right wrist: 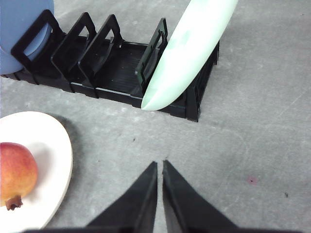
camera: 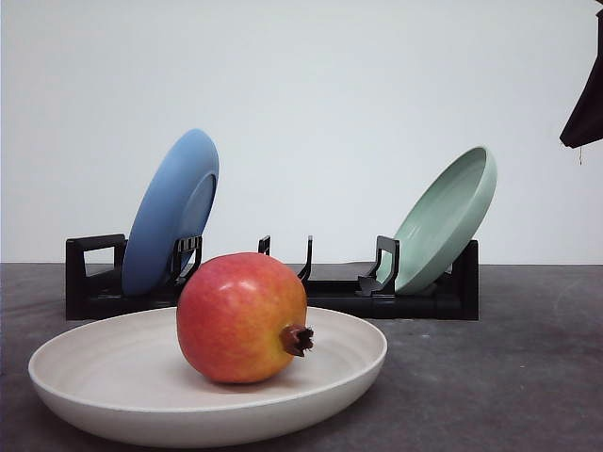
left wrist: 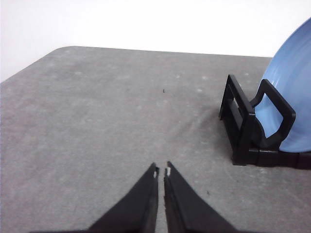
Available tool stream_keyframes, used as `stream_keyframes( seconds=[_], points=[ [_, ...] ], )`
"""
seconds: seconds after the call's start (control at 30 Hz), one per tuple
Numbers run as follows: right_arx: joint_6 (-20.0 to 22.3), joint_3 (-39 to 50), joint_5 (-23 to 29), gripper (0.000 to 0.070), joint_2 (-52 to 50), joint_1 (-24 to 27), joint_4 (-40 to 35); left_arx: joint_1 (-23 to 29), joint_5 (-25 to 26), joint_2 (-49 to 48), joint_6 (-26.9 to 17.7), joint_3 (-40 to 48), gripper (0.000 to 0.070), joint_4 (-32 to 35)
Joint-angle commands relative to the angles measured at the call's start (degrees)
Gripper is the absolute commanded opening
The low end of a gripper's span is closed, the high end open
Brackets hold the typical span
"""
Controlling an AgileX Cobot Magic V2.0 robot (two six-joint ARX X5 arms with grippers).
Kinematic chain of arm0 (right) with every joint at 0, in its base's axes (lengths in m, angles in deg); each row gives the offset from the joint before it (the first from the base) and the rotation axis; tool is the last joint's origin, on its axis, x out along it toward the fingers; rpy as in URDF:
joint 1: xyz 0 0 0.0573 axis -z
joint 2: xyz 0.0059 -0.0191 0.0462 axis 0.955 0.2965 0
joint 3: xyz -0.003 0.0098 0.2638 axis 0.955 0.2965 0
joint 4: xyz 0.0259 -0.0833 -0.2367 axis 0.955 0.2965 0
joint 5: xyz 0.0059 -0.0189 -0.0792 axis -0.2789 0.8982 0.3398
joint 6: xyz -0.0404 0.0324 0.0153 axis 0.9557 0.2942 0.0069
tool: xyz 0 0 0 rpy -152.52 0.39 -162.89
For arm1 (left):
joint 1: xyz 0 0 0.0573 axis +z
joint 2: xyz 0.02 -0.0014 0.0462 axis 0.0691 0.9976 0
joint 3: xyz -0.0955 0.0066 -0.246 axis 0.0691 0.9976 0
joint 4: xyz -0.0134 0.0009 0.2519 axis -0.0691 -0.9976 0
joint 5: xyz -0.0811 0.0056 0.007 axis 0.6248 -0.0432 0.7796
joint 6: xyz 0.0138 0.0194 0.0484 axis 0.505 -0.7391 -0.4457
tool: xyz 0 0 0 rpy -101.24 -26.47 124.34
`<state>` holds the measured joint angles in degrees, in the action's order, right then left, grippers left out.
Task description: Place pomegranate in white plate
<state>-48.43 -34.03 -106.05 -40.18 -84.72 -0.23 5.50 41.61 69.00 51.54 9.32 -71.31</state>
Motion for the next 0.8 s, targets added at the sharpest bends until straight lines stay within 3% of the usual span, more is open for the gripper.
stream_keyframes(
  seconds=[0.0, 0.2, 0.77],
  points=[
    [0.44, -0.17, -0.03, 0.0014, 0.23, -0.22, -0.57, 0.11, 0.38, -0.11, 0.66, 0.58, 0.0000, 1.37],
    [0.44, -0.17, -0.04, 0.0014, 0.23, -0.22, -0.57, -0.20, 3.36, -0.12, -1.50, 0.58, 0.0000, 1.24],
    [0.44, -0.17, -0.04, 0.0014, 0.22, -0.22, -0.57, -2.03, 3.42, -0.08, -2.61, 0.58, 0.0000, 1.44]
  ],
)
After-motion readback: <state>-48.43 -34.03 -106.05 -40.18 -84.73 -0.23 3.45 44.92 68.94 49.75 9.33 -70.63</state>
